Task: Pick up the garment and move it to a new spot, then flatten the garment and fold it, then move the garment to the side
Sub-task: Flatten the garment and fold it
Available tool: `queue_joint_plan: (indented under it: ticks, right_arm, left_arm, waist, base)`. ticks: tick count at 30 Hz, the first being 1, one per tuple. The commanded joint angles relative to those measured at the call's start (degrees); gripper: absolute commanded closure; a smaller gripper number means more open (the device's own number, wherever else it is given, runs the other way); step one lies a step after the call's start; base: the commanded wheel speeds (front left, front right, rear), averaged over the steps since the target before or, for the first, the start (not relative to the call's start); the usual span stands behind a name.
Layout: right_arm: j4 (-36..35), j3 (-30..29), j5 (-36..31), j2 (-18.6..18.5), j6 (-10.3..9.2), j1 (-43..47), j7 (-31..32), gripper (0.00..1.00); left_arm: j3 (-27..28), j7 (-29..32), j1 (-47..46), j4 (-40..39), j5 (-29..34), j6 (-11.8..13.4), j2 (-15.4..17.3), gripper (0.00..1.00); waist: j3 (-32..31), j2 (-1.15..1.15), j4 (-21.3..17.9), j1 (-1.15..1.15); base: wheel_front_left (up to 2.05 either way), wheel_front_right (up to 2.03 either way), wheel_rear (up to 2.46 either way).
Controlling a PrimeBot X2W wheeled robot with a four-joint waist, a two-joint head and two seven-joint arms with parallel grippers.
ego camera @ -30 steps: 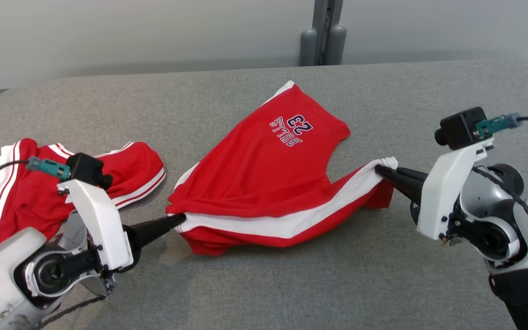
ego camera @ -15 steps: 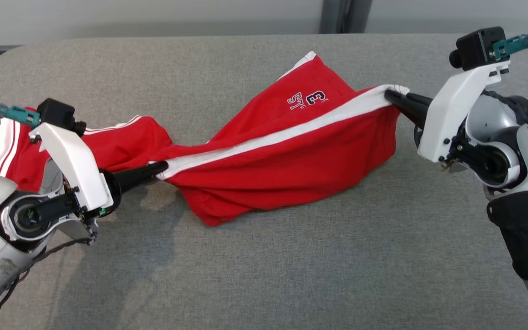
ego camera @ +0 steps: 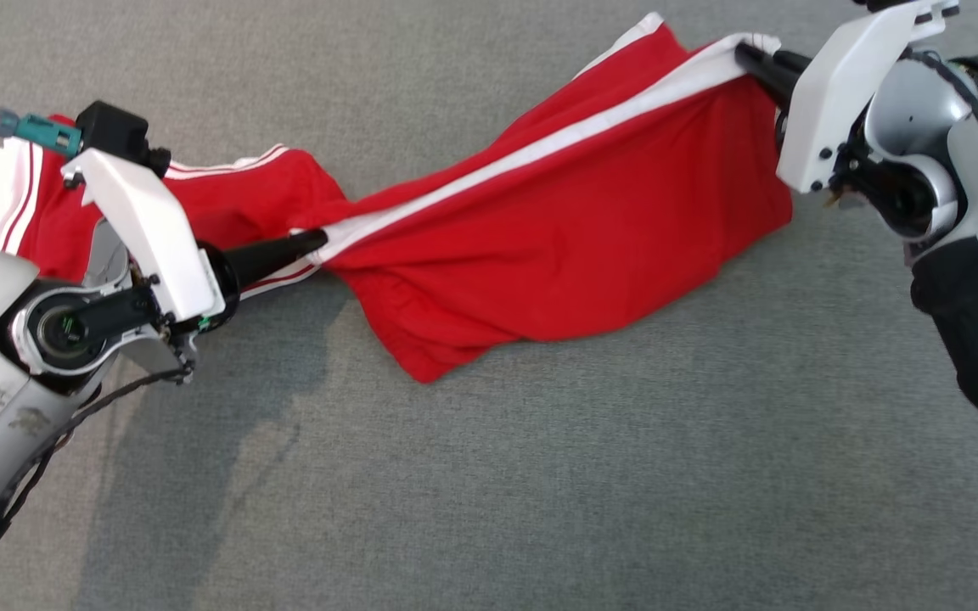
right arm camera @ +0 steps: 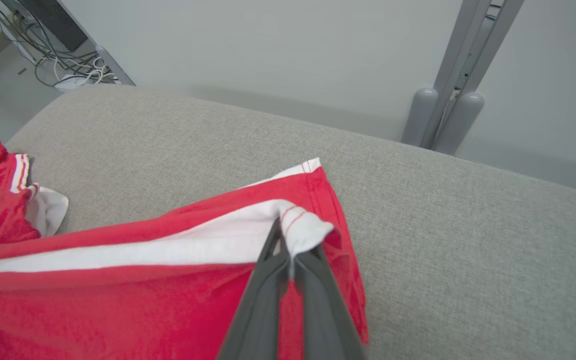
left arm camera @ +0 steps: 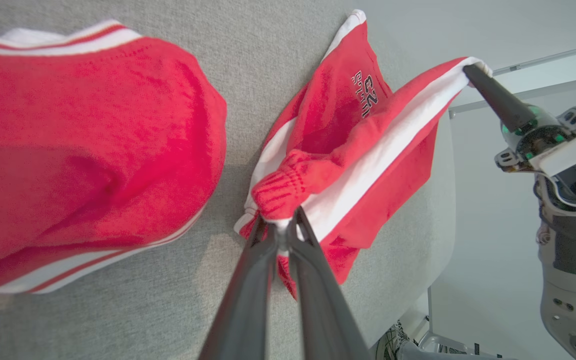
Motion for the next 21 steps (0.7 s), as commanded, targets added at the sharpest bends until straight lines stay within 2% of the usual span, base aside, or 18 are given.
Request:
queue_joint_plan:
  ticks: [1, 9, 19, 20, 21]
  right_arm:
    - [2.3, 0.4, 0.2, -0.3, 0.01, -2.2, -1.8, 1.0]
    - [10.8, 3.7, 0.9, 0.9, 0.01, -8.1, -8.1, 1.0]
    - [18.2, 8.6, 1.4, 2.8, 0.01, -12.9, -15.6, 1.0]
    - [18.7, 9.1, 1.5, 3.0, 0.01, -13.4, -16.4, 0.91]
    - [19.3, 9.5, 1.6, 3.1, 0.01, -13.7, -17.3, 0.58]
  left_arm:
    - [0.3, 0.2, -1.8, 1.2, 0.4, -0.4, -0.7, 1.0]
    - [0.3, 0.5, -4.4, 5.4, 1.5, -1.8, -3.7, 1.0]
    - [0.4, 1.1, -5.4, 9.1, 2.3, -3.7, -5.4, 1.0]
    - [0.4, 1.1, -5.4, 9.4, 2.3, -3.9, -5.5, 1.0]
    - [0.4, 1.2, -5.5, 9.6, 2.3, -4.0, -5.6, 1.0]
  waist:
    - [1.7, 0.0, 1.4, 0.0]
    - [4.6, 0.0, 3.0, 0.0]
    - [6.0, 0.0, 3.1, 0.0]
    - [6.1, 0.0, 3.1, 0.0]
    - [6.1, 0.0, 3.0, 0.0]
  base:
    - [0.0, 0.0, 0.0]
    - [0.0, 0.0, 0.0]
    - [0.0, 0.0, 0.0]
    - [0.0, 0.0, 0.0]
    - [0.0, 0.0, 0.0]
